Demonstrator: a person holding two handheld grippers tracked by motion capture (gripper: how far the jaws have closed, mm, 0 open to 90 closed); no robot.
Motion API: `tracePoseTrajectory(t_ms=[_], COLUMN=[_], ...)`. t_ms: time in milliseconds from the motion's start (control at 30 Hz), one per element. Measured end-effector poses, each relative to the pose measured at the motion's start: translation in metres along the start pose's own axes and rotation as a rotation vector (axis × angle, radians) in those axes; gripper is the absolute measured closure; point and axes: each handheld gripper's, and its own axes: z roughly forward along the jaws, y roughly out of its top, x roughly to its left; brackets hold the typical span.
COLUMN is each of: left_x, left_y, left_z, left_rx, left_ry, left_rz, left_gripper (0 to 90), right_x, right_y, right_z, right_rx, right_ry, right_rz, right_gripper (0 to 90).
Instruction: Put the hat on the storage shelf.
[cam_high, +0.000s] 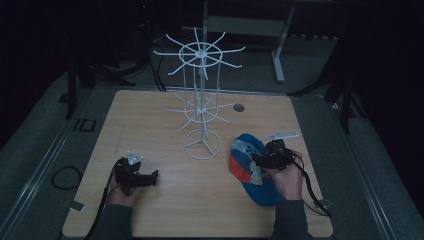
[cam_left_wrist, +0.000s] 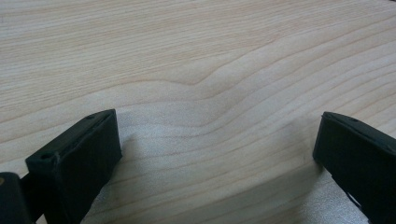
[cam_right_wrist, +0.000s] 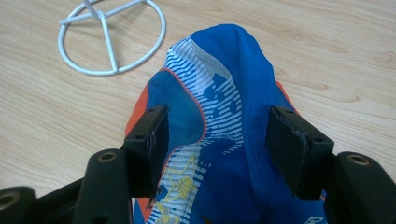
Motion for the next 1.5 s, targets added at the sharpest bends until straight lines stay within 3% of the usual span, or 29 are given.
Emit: tracePoseTrajectory(t_ms=[300, 467, 600, 833, 1200, 1500], left_x=[0.0, 0.0, 0.0, 0.0, 0.0, 0.0], left_y=[0.0, 0.0, 0.0, 0.0, 0.0, 0.0], left_z=[0.0, 0.0, 0.0, 0.0, 0.0, 0.0], left_rx=[-0.003, -0.004, -0.004, -0.002, -0.002, -0.002], left_ry=[0.007, 0.013, 0.013, 0.018, 0.018, 0.018], left_rz=[-0.012, -0.017, -0.018, -0.019, -0.019, -0.019], left_gripper=[0.9, 0.9, 0.9, 0.9, 0.9, 0.9], right_x=[-0.007, -0.013, -0.019, -0.02, -0.027, -0.035], right_y=[0.0, 0.005, 0.009, 0.019, 0.029, 0.035], right_z=[0.0, -0.006, -0.005, -0.001, 0.002, 0.015], right_rx=[0.015, 0.018, 0.038, 0.059, 0.097, 0.137], right_ry=[0.007, -0.024, -0.008, 0.014, 0.031, 0.047], right_rz=[0.022, -0.01, -0.015, -0.076, -0.1, -0.114], right_gripper=[38.1, 36.3, 32.3, 28.9, 30.5, 29.9])
